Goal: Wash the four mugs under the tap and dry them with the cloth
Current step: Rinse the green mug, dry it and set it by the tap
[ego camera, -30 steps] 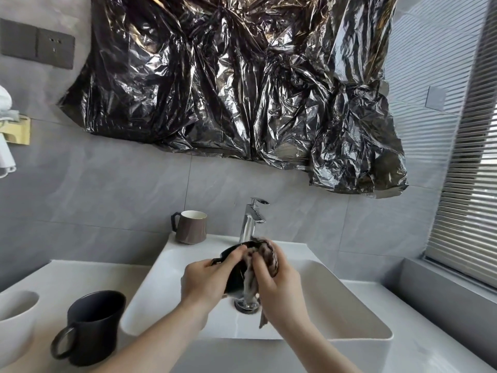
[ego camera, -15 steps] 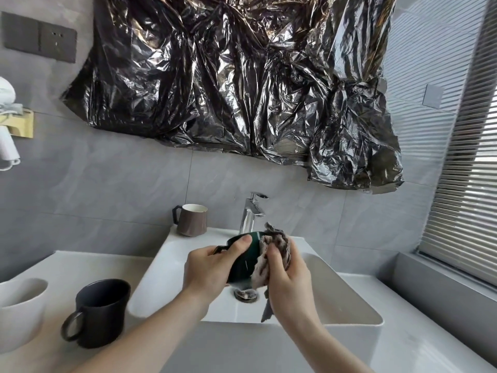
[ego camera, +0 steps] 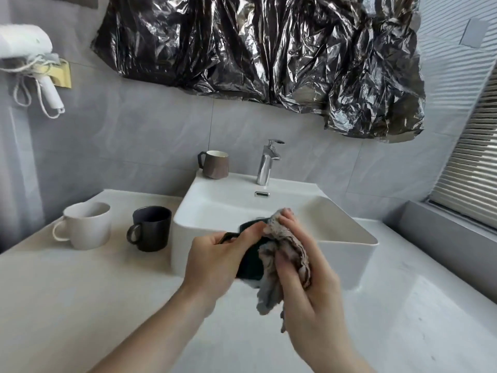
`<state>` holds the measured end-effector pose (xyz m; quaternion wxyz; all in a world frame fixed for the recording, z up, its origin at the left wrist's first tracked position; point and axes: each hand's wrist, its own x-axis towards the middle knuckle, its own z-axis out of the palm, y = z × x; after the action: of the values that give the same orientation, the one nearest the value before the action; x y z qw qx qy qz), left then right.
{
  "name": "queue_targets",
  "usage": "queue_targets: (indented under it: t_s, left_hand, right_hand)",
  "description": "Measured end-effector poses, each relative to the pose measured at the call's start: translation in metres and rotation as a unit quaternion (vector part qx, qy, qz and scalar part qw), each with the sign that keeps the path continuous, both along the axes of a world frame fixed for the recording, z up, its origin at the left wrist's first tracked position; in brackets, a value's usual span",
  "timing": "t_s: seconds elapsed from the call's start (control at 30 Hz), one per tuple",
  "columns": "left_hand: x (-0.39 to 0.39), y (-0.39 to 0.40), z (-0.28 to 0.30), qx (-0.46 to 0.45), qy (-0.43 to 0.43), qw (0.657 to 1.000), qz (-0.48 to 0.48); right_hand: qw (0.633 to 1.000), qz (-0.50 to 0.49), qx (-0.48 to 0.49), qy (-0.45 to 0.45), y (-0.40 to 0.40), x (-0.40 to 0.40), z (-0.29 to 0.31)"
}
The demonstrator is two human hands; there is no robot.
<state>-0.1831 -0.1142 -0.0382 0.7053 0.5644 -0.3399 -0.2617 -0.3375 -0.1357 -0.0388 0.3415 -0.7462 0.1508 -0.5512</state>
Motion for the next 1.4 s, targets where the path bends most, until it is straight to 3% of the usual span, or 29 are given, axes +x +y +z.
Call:
queue_targets:
  t_s: [0.1,0.13,0.23,0.3,0.33,0.43,0.5,0.6,0.67,0.73,0.83,0.87,0.97,1.0,1.07,1.13,1.17,1.23,1.3,1.33,1.4]
  left_hand:
    - [-0.01,0.021,-0.02,0.01,0.036,0.999,-0.007]
    - [-0.012,0.025,-0.024,0.006,0.047,0.999,-0.002]
    - [-0.012,0.024,-0.036,0.013,0.051,0.999,0.003]
    - [-0.012,0.022,-0.042,0.024,0.045,0.999,0.016]
    - [-0.013,0.022,-0.046,0.03,0.045,0.998,0.018]
    - [-0.016,0.024,-0.05,0.008,0.05,0.998,0.024]
    - [-0.013,0.023,-0.051,-0.011,0.048,0.998,0.034]
    - [-0.009,0.021,-0.055,0.004,0.048,0.998,0.041]
    - [-0.01,0.021,-0.058,0.031,0.036,0.998,0.037]
    - [-0.012,0.021,-0.06,0.032,0.047,0.998,0.029]
    - [-0.01,0.019,-0.064,0.023,0.06,0.997,0.034]
    - [-0.009,0.018,-0.064,0.025,0.063,0.997,0.035]
    - [-0.003,0.013,-0.066,0.038,0.052,0.997,0.044]
    - [-0.003,0.012,-0.068,0.04,0.05,0.997,0.045]
    - [-0.006,0.012,-0.073,0.038,0.065,0.996,0.039]
    - [-0.009,0.012,-0.077,0.034,0.084,0.995,0.034]
    - [-0.008,0.012,-0.077,0.033,0.088,0.995,0.037]
    - [-0.005,0.01,-0.075,0.035,0.085,0.995,0.045]
    - [-0.005,0.009,-0.074,0.033,0.074,0.995,0.05]
    - [-0.006,0.008,-0.076,0.03,0.072,0.996,0.05]
    - [-0.01,0.009,-0.076,0.024,0.081,0.995,0.05]
  right_hand:
    - [0.983,0.019,0.181,0.015,-0.007,-0.01,-0.005]
    - [0.98,0.004,0.199,0.02,-0.003,-0.013,-0.009]
    - [0.995,0.009,0.098,-0.005,0.025,-0.006,-0.023]
    - [0.999,-0.021,0.008,0.044,0.03,-0.007,-0.032]
    - [0.997,-0.038,0.034,0.058,0.023,-0.007,-0.031]
    - [0.969,-0.027,0.24,0.053,0.002,-0.01,-0.026]
    - [0.96,-0.006,0.277,0.036,0.006,-0.009,-0.027]
    - [0.983,0.004,0.181,0.036,0.019,-0.005,-0.039]
    - [0.991,-0.04,0.093,0.091,0.019,-0.002,-0.044]
    - [0.988,-0.048,0.116,0.094,0.006,-0.003,-0.038]
    - [0.972,-0.002,0.224,0.073,-0.009,-0.002,-0.032]
    - [0.976,0.004,0.203,0.073,-0.006,0.0,-0.034]
    - [0.995,-0.054,0.019,0.086,0.012,0.004,-0.049]
    - [0.994,-0.059,0.009,0.092,0.009,0.004,-0.056]
    - [0.987,-0.031,0.143,0.064,-0.005,0.004,-0.053]
    - [0.956,0.01,0.288,0.052,-0.015,0.004,-0.048]
    - [0.953,0.009,0.3,0.04,-0.011,0.005,-0.048]
    - [0.979,-0.016,0.203,0.005,0.005,0.008,-0.057]
    - [0.997,-0.066,0.026,0.028,0.018,0.008,-0.071]
    - [0.997,-0.075,-0.002,0.034,0.015,0.007,-0.076]
    - [0.995,-0.057,0.085,0.0,-0.001,0.004,-0.073]
